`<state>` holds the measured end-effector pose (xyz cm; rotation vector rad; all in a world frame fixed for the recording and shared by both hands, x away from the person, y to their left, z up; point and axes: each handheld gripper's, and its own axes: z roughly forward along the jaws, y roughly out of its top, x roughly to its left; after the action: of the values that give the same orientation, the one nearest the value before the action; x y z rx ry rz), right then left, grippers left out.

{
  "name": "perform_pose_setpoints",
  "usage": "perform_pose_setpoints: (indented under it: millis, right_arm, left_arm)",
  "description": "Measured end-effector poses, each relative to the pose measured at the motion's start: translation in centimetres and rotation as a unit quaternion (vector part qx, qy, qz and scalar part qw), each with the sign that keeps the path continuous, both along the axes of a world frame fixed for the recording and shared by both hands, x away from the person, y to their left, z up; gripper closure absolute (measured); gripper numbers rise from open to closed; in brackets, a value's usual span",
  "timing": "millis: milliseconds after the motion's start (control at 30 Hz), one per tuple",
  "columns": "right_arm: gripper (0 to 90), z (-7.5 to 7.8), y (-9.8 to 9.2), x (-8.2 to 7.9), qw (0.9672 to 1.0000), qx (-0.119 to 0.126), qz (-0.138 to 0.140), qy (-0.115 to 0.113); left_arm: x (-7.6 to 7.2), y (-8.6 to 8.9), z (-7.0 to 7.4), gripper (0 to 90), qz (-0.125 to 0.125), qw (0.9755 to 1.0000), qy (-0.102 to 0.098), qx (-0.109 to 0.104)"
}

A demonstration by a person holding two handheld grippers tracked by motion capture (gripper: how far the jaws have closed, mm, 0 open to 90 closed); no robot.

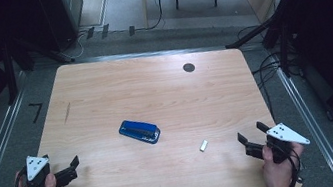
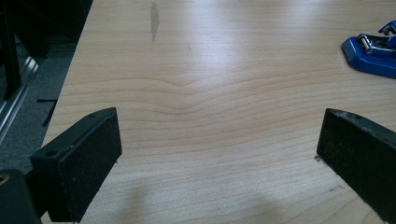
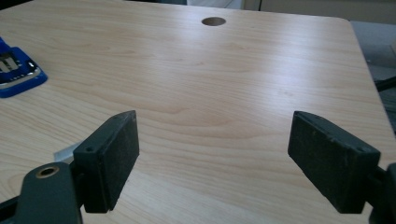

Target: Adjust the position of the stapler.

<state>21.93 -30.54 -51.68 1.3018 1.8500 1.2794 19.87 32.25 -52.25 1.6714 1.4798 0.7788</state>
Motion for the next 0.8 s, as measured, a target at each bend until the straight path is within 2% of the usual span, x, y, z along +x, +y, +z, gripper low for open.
perform_pose_setpoints:
  millis: [400, 800]
  right_arm:
    - [19.6, 1.2, 2.4, 1.2, 0.999, -0.011, 0.042, 0.008]
    - [22.4, 1.8, 4.5, 2.3, 0.9979, -0.023, 0.06, 0.012]
  left_arm:
    - [-0.1, -0.1, 0.0, 0.5, -0.003, 1.0, 0.002, 0.004]
    - [0.0, -0.2, 0.0, 0.5, -0.002, 1.0, 0.005, 0.007]
